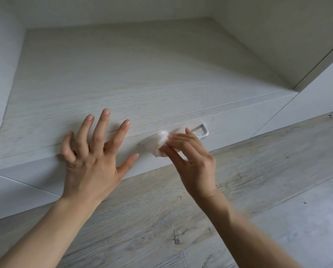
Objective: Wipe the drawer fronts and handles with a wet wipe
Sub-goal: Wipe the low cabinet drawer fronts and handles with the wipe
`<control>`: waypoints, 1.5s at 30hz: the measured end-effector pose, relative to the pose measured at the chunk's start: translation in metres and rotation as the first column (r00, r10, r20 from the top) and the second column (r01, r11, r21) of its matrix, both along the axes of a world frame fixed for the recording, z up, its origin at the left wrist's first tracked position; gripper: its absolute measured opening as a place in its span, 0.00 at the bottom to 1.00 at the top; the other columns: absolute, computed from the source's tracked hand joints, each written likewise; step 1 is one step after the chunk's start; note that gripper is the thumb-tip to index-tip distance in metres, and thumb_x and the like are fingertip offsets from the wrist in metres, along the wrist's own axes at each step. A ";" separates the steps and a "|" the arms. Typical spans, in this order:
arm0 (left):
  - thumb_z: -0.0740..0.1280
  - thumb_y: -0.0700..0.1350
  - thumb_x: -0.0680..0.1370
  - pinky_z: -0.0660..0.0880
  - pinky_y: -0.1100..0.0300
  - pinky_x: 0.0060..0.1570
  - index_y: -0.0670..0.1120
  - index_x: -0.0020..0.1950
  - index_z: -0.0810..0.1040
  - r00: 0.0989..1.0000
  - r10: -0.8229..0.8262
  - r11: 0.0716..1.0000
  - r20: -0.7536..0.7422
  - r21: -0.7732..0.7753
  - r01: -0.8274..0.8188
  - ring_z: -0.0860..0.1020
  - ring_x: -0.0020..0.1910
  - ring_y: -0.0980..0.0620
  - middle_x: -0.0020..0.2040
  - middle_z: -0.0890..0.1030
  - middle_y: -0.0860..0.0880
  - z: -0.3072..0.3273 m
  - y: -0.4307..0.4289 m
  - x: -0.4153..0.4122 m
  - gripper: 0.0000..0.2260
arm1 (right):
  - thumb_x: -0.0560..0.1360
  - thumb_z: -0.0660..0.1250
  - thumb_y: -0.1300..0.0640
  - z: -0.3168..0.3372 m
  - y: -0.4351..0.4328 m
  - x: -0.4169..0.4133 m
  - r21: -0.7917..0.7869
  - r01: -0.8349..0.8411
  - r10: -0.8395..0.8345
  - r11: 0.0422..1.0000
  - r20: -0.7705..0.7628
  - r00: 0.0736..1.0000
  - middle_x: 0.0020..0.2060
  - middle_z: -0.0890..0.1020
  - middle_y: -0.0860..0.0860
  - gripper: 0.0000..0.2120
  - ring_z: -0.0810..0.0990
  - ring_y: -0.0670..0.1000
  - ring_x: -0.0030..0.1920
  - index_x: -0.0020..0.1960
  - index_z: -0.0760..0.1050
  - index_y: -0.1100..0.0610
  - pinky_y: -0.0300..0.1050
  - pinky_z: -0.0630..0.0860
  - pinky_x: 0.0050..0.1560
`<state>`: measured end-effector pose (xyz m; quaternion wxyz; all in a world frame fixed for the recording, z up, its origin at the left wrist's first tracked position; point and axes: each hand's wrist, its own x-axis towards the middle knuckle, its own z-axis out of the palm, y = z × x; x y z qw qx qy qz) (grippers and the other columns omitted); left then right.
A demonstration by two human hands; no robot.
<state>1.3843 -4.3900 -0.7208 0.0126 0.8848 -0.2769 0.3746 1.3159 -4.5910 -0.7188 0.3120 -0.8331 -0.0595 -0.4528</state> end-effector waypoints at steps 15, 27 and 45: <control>0.55 0.65 0.81 0.58 0.38 0.62 0.51 0.80 0.56 0.999 -0.002 1.000 0.048 0.025 0.001 0.60 0.72 0.38 0.76 0.60 0.40 -0.002 0.002 0.002 0.32 | 0.75 0.68 0.62 -0.001 0.009 0.000 -0.019 0.076 -0.076 0.997 0.009 0.997 0.40 0.83 0.54 0.07 0.79 0.50 0.46 0.42 0.81 0.65 0.42 0.74 0.60; 0.56 0.65 0.81 0.54 0.41 0.64 0.51 0.80 0.56 0.996 0.020 1.000 0.082 0.017 -0.021 0.56 0.73 0.41 0.75 0.60 0.41 -0.002 -0.001 0.002 0.32 | 0.76 0.69 0.57 0.035 -0.068 -0.023 0.469 0.476 -0.533 0.743 -0.014 0.846 0.41 0.80 0.45 0.04 0.79 0.35 0.40 0.48 0.76 0.57 0.27 0.75 0.41; 0.57 0.64 0.80 0.57 0.40 0.63 0.51 0.80 0.55 0.997 0.000 1.000 0.076 0.005 -0.001 0.58 0.72 0.40 0.75 0.60 0.41 -0.003 -0.001 0.002 0.32 | 0.71 0.75 0.54 0.024 -0.008 -0.003 0.372 0.431 -0.304 0.822 -0.354 0.885 0.53 0.75 0.50 0.09 0.71 0.38 0.51 0.44 0.80 0.58 0.21 0.64 0.50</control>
